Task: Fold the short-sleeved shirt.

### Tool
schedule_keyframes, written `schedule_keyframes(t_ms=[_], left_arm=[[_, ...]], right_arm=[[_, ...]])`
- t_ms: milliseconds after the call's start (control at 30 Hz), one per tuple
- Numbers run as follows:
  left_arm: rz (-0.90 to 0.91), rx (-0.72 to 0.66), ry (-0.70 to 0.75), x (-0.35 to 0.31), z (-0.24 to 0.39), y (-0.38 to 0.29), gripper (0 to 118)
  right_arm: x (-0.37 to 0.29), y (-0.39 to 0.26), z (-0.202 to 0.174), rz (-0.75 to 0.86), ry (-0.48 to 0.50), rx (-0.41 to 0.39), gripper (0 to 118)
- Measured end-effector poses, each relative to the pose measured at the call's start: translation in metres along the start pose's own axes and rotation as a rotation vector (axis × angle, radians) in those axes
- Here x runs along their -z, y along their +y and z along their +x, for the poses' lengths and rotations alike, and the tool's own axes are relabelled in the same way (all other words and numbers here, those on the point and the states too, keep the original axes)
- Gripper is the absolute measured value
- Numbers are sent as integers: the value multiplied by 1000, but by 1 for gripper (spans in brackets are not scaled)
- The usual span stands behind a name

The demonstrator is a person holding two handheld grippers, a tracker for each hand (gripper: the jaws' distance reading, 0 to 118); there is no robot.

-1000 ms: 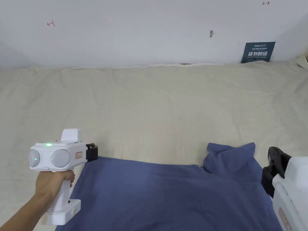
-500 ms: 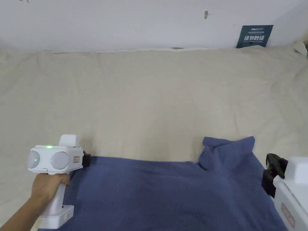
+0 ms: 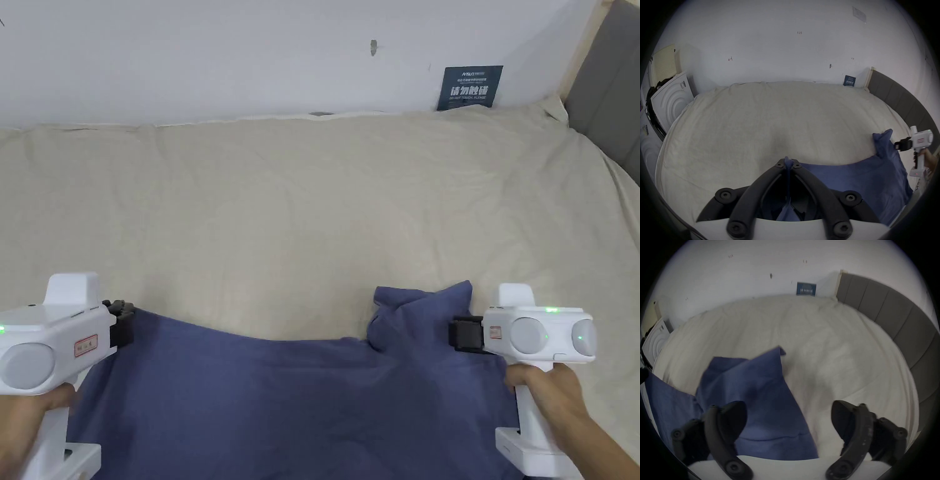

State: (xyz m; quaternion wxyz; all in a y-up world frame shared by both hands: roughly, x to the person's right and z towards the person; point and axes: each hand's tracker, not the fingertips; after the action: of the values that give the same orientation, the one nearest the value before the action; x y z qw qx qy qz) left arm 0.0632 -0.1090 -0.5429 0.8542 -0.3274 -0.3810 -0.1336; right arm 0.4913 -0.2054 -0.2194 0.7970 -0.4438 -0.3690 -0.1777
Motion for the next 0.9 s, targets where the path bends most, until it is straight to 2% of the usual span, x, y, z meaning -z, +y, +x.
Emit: schedule_keyframes(t_ms=[67, 100, 167, 200, 267, 300, 333, 400, 467, 667, 767, 833, 900], left_arm=[[6, 5, 2, -6, 2, 1, 4], [9, 8, 5, -8, 3, 1, 4], [11, 7, 9, -10, 1, -1, 4], [8, 5, 11, -11, 1, -3, 4], [3, -3, 20, -14, -1, -7, 4], [1, -8, 28, -16, -1, -9, 4], [4, -14, 40, -19, -1, -11, 4], [12, -32, 49, -27, -4, -14, 4], [24, -55, 53, -41, -7, -16, 4], [98, -93, 100, -94, -17, -16, 4], [187, -129, 104, -126, -25, 10, 4], [248, -99, 132, -147, -26, 33, 4], [307, -85, 149, -167, -26, 63, 4]], right_arm=[[14, -2, 0, -94, 31, 100, 84], [20, -3, 0, -127, 37, 119, 70], [11, -8, -7, -40, -6, 17, 66], [5, -9, -12, -40, -20, -24, 59], [-2, -9, -18, -29, -21, -98, 10], [-7, -10, -21, -30, 11, -111, 4], [-14, -10, -24, -16, -30, -127, 3], [-29, -10, -24, 33, -36, -170, 3], [-60, -11, -24, 87, -26, -172, 3], [-168, 13, -12, 330, 41, -139, 3], [-221, 40, -9, 486, 34, -134, 3], [-258, 57, -12, 587, 22, -124, 3], [-295, 77, -16, 670, 54, -101, 3]])
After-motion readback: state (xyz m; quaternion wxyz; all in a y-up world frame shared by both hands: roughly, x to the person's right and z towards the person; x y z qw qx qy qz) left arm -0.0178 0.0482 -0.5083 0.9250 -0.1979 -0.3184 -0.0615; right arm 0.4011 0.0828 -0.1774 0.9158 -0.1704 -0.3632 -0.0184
